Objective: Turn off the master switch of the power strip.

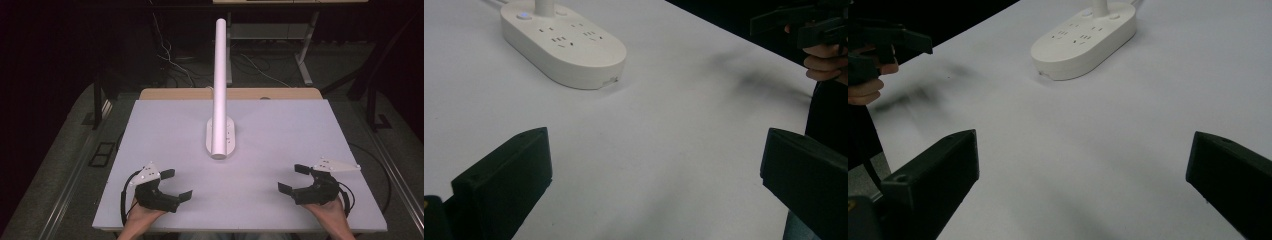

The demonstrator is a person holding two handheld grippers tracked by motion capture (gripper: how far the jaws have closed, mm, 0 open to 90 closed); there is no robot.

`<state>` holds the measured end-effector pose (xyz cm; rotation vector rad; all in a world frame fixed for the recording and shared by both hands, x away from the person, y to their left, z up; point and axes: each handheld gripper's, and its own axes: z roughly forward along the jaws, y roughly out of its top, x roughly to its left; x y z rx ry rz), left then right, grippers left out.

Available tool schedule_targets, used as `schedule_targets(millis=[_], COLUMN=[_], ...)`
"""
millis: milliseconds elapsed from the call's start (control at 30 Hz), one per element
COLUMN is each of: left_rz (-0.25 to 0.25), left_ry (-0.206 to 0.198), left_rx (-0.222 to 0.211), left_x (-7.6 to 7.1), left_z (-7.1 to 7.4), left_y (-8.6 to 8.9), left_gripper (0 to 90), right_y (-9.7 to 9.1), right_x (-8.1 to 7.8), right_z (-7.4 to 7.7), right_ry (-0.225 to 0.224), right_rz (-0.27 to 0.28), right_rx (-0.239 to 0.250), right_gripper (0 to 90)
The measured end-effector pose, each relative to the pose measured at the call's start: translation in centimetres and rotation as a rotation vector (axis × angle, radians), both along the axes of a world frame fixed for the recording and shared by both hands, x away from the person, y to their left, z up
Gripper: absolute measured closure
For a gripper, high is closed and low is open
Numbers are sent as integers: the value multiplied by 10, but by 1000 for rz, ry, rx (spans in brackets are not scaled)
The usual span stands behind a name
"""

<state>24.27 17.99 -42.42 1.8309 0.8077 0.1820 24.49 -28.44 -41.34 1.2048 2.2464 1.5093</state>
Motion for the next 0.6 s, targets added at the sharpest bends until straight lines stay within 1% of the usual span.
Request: schedule_targets(millis=[467,567,600], left_rz=[5,-2,-5], left_ry=[2,5,6], left_rx=[4,5,15], left_x=[0,1,1], left_z=[1,2,2], left_y=[1,2,2], left_gripper=[0,0,0], right_y=[-3,-4,-4], right_x=[-1,-1,-2], right_z=[0,0,0], right_ry=[3,-1,-4], right_rz=[-6,-10,-13], right_rx=[-14,-14,-16], right_gripper=[0,0,0])
